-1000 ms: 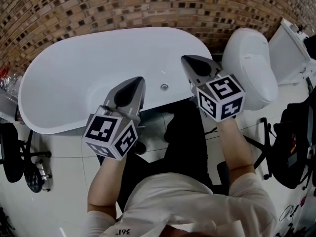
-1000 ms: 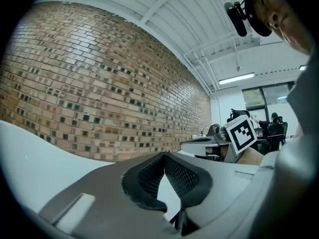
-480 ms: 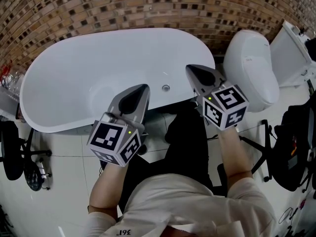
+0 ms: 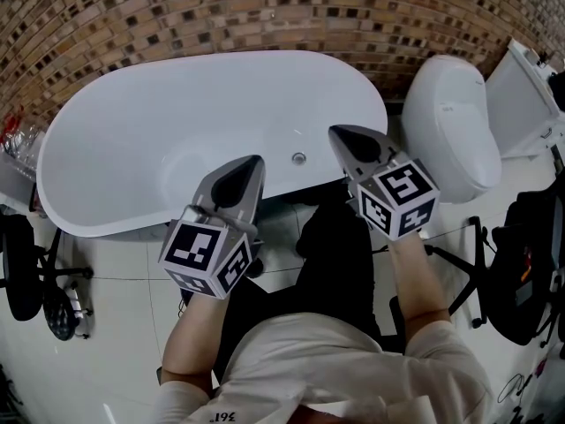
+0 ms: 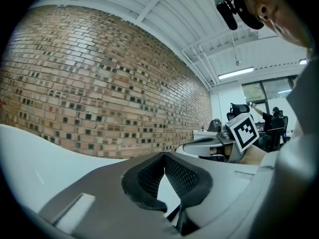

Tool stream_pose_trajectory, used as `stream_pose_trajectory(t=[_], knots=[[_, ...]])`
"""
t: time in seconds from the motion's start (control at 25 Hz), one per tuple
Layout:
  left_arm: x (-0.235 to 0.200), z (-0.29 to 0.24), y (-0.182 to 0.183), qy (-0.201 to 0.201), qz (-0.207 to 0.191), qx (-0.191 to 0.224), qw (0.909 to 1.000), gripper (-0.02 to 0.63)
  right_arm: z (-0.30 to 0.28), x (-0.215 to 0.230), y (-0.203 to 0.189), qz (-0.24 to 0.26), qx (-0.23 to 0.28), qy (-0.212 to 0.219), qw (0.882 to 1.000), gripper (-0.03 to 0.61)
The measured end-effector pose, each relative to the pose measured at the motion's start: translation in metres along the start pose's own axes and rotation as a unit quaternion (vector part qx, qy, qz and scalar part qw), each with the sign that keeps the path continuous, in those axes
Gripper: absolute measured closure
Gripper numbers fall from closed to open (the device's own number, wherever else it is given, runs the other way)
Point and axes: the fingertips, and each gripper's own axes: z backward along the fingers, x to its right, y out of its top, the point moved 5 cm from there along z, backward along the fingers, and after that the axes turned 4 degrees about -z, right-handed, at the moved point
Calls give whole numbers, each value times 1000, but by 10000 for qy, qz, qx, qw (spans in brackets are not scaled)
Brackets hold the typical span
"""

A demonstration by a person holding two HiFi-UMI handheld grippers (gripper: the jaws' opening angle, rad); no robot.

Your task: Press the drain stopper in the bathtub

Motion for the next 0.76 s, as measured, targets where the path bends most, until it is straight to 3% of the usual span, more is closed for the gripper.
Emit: stream_pose_trajectory(t=[0.76], knots=[[-2,-4,-25,143,199,-148,9996,609,0,0,-24,-125,35,-9,9999,563]])
